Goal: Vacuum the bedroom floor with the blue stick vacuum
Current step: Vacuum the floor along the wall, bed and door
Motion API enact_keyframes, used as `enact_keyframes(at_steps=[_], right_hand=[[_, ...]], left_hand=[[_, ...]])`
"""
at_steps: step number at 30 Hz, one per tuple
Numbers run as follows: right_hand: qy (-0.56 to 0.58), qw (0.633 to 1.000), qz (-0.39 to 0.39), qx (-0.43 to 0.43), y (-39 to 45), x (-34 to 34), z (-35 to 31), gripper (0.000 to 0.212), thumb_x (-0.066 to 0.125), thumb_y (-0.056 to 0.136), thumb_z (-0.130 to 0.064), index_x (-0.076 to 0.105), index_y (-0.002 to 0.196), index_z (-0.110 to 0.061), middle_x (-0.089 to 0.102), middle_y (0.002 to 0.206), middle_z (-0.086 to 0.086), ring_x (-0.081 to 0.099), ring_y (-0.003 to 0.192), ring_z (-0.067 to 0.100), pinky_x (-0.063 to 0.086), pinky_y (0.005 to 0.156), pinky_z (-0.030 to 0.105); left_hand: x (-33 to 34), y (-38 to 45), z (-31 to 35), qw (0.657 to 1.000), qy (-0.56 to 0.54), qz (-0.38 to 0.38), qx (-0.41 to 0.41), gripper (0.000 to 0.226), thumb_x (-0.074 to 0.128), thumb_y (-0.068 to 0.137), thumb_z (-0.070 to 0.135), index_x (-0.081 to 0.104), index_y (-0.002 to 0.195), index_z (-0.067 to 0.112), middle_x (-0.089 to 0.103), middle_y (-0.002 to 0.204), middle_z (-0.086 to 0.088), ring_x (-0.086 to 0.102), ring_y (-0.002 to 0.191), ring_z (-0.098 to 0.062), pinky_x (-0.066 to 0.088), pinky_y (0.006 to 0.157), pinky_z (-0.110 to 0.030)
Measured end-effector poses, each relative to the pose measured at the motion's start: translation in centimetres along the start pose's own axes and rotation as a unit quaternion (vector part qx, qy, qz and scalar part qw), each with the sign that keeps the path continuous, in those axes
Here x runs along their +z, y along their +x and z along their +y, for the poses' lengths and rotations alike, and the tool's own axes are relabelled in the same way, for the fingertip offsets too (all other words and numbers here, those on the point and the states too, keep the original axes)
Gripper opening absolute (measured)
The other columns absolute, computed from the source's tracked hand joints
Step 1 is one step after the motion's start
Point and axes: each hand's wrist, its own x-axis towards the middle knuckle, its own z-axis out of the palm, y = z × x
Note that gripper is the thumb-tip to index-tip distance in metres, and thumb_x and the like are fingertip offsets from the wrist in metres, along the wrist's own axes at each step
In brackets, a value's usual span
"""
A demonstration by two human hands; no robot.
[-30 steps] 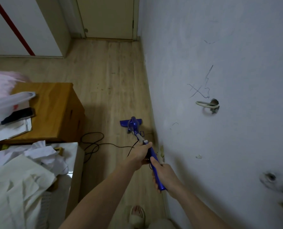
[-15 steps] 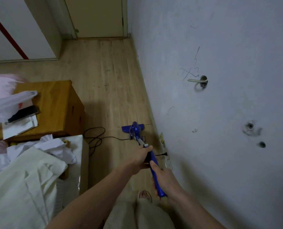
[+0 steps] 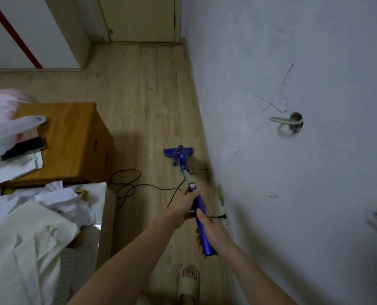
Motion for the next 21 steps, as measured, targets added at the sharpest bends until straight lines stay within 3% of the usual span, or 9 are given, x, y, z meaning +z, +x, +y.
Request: enact_keyframes(at_steps=[7, 10, 15, 19, 21], right_hand=[[0.034, 0.999, -0.015, 0.001, 9.1, 0.9, -1.4, 0.044, 0.043, 0.098, -0.051, 0.055, 0.088, -0.01, 0.058, 0.057, 0.001, 0.056, 0.045, 0.014, 0.049, 0.047, 0.025], [0.034, 0.999, -0.011, -0.006, 13.4, 1.9, -1.6, 0.047, 0.043, 0.096, -0.054, 0.055, 0.094, -0.009, 0.058, 0.059, 0.003, 0.057, 0.046, 0.014, 0.049, 0.047, 0.025], [0.031, 0.999, 0.029, -0.005, 20.4, 3.4, -2.0, 0.044, 0.045, 0.096, -0.051, 0.055, 0.09, -0.009, 0.056, 0.061, 0.002, 0.054, 0.046, 0.012, 0.048, 0.046, 0.024], [0.03, 0.998, 0.052, -0.031, 27.5, 6.2, -1.3, 0.039, 0.052, 0.093, -0.048, 0.054, 0.086, -0.009, 0.055, 0.056, 0.001, 0.053, 0.045, 0.014, 0.048, 0.048, 0.028], [0.02, 0.998, 0.059, -0.032, 31.7, 7.7, -0.4, 0.043, 0.054, 0.09, -0.051, 0.055, 0.088, -0.008, 0.056, 0.058, 0.003, 0.054, 0.047, 0.015, 0.048, 0.049, 0.029]], left_hand=[[-2.5, 7.5, 0.6, 0.996, -0.086, 0.015, 0.012, 0.042, 0.049, 0.099, 0.013, 0.042, 0.14, 0.016, 0.064, 0.109, -0.014, 0.062, 0.1, -0.025, 0.052, 0.084, -0.035], [-5.5, 10.6, 0.1, 0.997, -0.079, 0.023, 0.004, 0.038, 0.049, 0.1, 0.02, 0.047, 0.137, 0.011, 0.067, 0.112, -0.011, 0.066, 0.102, -0.023, 0.055, 0.082, -0.032], [-12.9, 16.4, -2.3, 0.994, 0.049, 0.092, -0.019, 0.037, 0.047, 0.1, 0.019, 0.047, 0.136, 0.011, 0.067, 0.106, -0.008, 0.066, 0.095, -0.02, 0.054, 0.068, -0.024], [-18.4, 22.5, -4.5, 0.969, 0.207, 0.133, -0.004, 0.041, 0.048, 0.098, 0.015, 0.046, 0.139, 0.009, 0.066, 0.108, -0.007, 0.063, 0.095, -0.02, 0.054, 0.083, -0.031], [-20.8, 26.0, -5.8, 0.943, 0.299, 0.147, 0.018, 0.041, 0.046, 0.099, 0.017, 0.047, 0.139, 0.012, 0.065, 0.116, -0.006, 0.063, 0.087, -0.012, 0.051, 0.076, -0.021]])
